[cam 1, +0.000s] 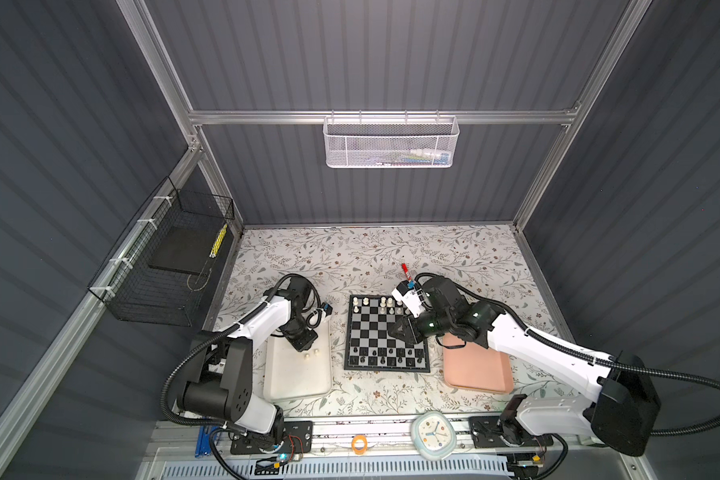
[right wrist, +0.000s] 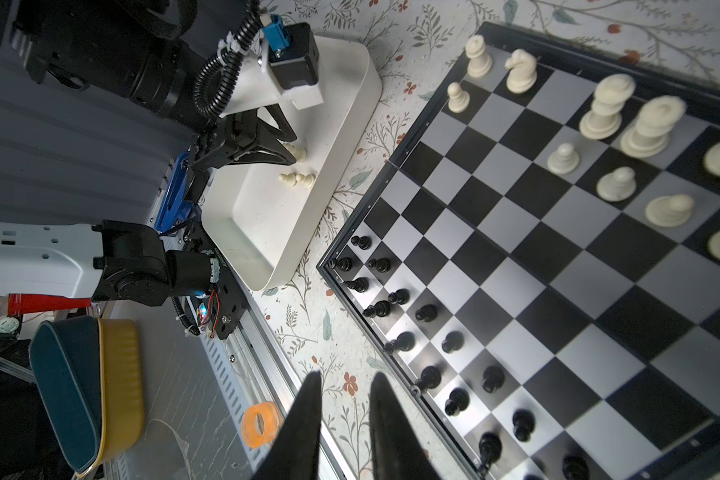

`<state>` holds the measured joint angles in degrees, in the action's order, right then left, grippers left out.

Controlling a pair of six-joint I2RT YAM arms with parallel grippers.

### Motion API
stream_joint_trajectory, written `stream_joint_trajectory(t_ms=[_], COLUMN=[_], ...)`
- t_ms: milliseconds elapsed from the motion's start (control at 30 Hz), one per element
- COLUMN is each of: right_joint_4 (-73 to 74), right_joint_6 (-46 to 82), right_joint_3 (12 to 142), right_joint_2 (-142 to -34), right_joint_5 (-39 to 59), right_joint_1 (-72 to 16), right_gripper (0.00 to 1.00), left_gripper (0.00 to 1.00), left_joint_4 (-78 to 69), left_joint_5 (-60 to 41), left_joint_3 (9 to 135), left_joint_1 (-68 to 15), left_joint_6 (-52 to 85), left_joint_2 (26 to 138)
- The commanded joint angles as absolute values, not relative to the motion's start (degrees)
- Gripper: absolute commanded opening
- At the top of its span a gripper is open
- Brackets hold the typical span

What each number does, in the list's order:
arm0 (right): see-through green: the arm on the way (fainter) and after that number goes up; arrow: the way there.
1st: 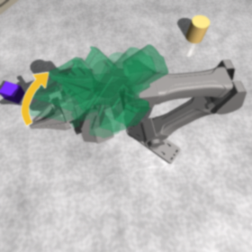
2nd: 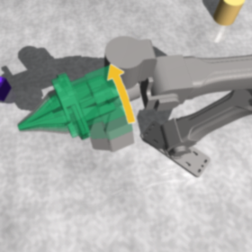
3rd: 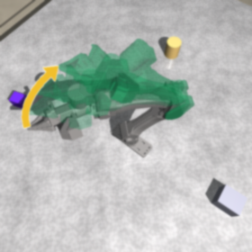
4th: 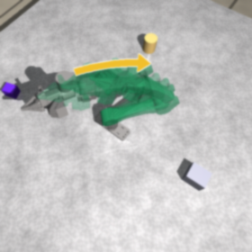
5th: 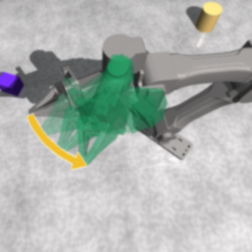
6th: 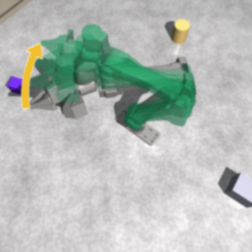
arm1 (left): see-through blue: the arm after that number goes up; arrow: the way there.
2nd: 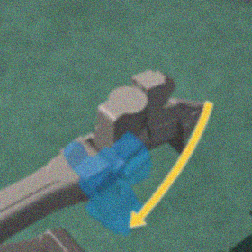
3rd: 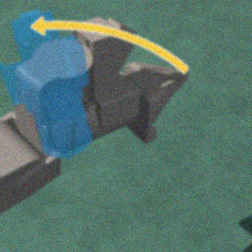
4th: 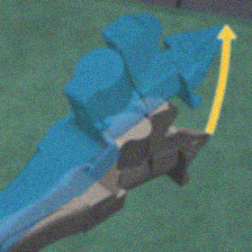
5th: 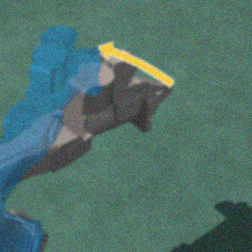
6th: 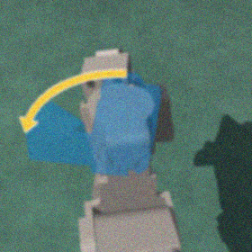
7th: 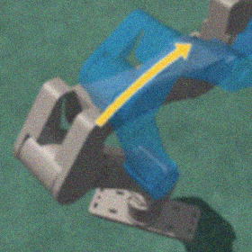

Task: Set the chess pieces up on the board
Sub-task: 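Lower the left gripper toward a white pawn in the white tray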

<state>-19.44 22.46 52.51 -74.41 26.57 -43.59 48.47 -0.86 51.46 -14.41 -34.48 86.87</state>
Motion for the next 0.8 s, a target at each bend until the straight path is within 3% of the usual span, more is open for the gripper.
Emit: stream_joint_trajectory(t_ms=[0,767], right_joint_4=[-20.57,-21.18], right_joint_6=[21.71,21.45], right_joint_3=[54.1,54.4], right_joint_2=[-74.79,-75.8], right_joint_5=[26.28,25.93], right_joint_1=[-43.86,-44.21], right_gripper=[0.24,0.23], left_gripper=[0.29,0.2], left_joint_4=[48.87,48.08], left_joint_5=[-1.32,-0.84], left_joint_3=[50.98,50.83], left_joint_1=[-13.97,-13.97], left_joint_6=[-35.59,-35.56], left_joint_2=[87.37,88.02])
